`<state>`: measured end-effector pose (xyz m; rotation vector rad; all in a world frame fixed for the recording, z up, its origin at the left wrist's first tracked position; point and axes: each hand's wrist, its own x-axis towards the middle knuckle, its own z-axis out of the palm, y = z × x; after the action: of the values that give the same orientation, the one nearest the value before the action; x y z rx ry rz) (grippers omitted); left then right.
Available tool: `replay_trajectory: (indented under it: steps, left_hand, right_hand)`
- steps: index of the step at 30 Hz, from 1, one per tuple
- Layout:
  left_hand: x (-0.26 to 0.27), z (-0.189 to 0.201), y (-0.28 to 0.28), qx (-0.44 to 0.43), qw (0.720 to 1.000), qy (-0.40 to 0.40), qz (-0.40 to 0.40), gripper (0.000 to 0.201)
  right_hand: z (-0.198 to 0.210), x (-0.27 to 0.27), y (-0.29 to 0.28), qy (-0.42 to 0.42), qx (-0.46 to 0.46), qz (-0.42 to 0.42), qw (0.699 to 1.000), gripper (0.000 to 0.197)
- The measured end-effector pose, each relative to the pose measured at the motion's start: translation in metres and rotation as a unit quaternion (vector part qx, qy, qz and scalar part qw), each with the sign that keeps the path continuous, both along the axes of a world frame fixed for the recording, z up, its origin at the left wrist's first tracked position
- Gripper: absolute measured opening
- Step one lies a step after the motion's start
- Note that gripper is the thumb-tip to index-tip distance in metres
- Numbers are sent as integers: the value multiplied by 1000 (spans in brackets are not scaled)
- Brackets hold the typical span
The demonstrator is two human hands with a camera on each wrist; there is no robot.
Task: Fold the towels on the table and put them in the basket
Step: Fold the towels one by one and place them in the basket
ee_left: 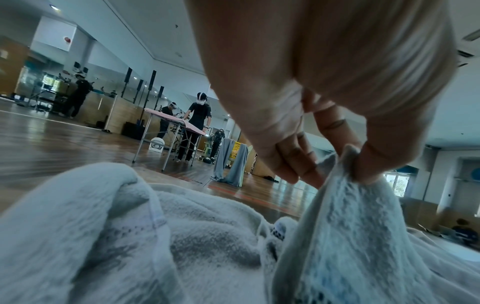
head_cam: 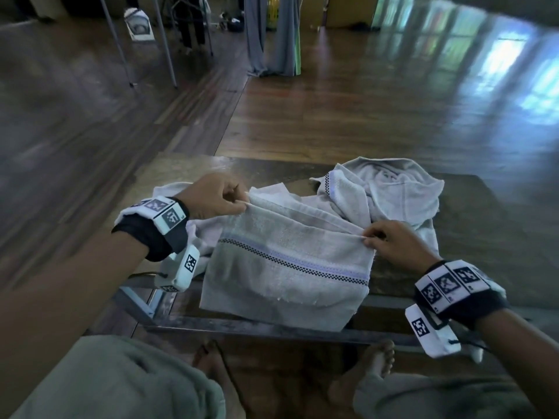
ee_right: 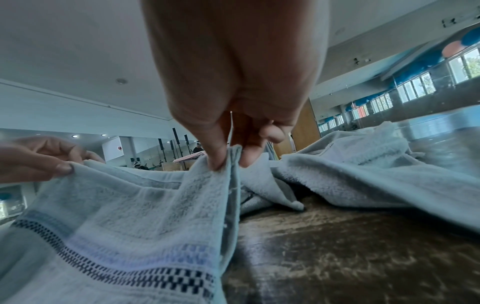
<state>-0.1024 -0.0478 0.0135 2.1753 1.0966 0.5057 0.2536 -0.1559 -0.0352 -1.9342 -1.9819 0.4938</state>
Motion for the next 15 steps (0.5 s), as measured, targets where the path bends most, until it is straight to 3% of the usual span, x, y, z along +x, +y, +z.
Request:
replay_trajectory:
  steps: [15]
  left_hand:
    - [17,-11,-8,81,996,12,42,3]
  right_hand:
    - [-1,2,-8,-2,10,8,1000,9]
